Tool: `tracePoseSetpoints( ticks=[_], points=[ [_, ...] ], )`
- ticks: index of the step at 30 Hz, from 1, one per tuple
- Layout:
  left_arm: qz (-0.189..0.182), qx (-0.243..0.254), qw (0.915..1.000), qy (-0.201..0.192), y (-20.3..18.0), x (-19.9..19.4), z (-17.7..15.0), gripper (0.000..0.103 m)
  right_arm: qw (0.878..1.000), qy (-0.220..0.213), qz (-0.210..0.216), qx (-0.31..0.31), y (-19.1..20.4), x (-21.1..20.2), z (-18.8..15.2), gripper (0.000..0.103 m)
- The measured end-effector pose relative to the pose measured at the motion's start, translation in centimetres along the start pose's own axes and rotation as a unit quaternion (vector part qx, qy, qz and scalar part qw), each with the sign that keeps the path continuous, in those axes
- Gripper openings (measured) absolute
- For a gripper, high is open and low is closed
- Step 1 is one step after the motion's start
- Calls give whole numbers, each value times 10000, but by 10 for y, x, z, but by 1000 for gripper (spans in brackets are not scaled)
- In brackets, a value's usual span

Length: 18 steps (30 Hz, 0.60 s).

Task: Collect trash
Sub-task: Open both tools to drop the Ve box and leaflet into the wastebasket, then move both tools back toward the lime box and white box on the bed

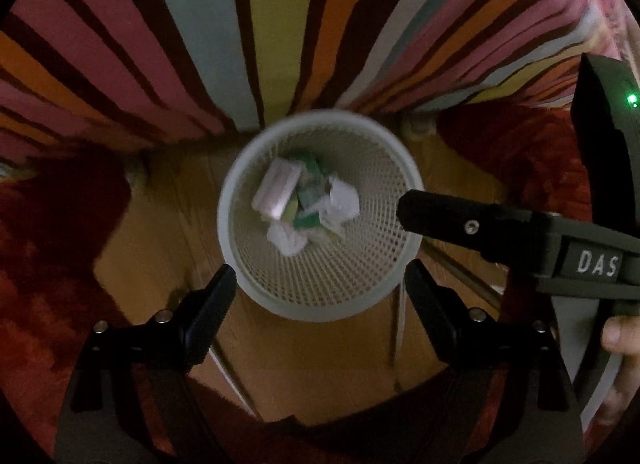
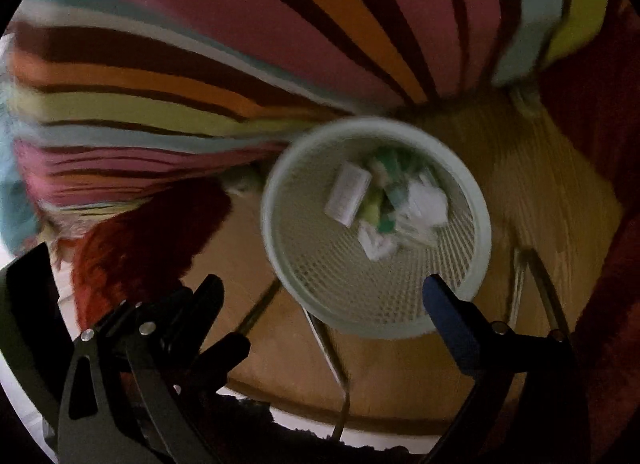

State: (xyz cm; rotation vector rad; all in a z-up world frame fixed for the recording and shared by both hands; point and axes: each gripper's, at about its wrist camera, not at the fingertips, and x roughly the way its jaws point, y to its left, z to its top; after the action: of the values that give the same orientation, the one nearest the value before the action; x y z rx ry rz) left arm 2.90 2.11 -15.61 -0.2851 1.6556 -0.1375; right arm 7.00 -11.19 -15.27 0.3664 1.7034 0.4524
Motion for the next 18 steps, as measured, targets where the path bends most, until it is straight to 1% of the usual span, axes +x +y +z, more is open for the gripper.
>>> tracePoseSetpoints(
  ticks=[2,4,5,7,8,9,12,15,17,18],
  points=[
    [87,100,9992,-386,-2,-18,-4,84,9990,-363,67,-254,7,-17,0,95],
    [135,148,9964,-818,-2,-39,-7,84,9937,-914,105,-647,18,-42,-2,95],
    [176,143,9944,-1033,-2,-49,-7,84,9905,-1118,109,-796,22,-51,-4,95],
    [240,134,9892,-1443,-2,-69,-5,84,9770,-1724,140,-1248,35,-78,-7,95],
    [286,134,9851,-1688,-3,-81,-4,84,9687,-2000,137,-1462,40,-90,-8,95],
    [323,136,9817,-1871,-3,-90,-3,84,9566,-2332,107,-1741,47,-104,-10,95],
    [404,103,9671,-2511,-5,-123,7,84,9285,-2959,51,-2244,61,-134,-5,95],
    [606,19,9535,-2952,-7,-146,24,84,9094,-3377,100,-2426,66,-155,14,95],
    [650,-73,9484,-3103,-6,-158,39,84,8996,-3586,78,-2490,68,-166,32,95],
    [658,-133,9465,-3156,-6,-163,51,84,8968,-3641,27,-2513,69,-169,38,95]
  ],
)
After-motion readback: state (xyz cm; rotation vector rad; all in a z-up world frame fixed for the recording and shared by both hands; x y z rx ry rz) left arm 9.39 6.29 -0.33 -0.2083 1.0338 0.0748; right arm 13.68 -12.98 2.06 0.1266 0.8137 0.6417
